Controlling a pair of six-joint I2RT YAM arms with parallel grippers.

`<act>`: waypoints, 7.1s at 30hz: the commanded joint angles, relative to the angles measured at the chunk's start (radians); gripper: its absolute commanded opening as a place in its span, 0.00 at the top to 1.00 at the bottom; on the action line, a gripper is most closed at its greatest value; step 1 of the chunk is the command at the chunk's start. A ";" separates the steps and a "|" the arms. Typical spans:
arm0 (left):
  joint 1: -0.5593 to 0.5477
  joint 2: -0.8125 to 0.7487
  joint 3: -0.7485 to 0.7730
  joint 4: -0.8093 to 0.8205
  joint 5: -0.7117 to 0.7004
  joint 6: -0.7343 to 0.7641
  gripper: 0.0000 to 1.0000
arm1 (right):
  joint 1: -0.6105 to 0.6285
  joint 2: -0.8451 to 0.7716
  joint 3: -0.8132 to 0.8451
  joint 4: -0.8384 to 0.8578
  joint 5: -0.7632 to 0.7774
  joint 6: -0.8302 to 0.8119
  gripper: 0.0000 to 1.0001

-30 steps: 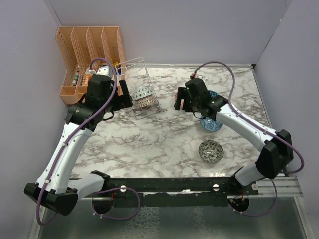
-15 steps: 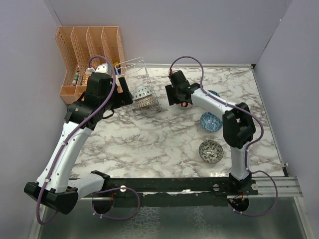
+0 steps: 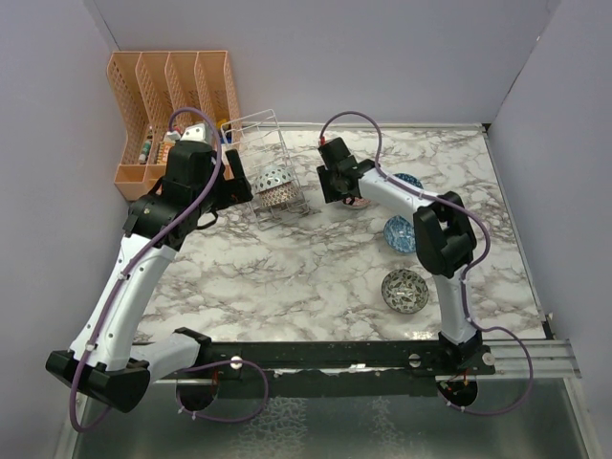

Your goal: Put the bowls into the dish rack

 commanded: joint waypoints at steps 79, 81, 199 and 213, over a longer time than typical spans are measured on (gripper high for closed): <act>-0.008 -0.093 0.418 -0.455 0.188 0.225 0.01 | 0.358 0.171 -0.018 1.651 0.643 0.994 0.99; -0.011 -0.092 0.415 -0.456 0.189 0.231 0.01 | 0.358 0.185 -0.010 1.626 0.648 1.036 0.99; -0.027 -0.068 0.398 -0.422 0.194 0.203 0.01 | 0.283 -0.470 -0.438 0.565 0.338 1.238 0.49; -0.027 -0.036 0.402 -0.420 0.148 0.191 0.01 | 0.024 -0.348 -0.403 0.829 -0.194 1.000 0.49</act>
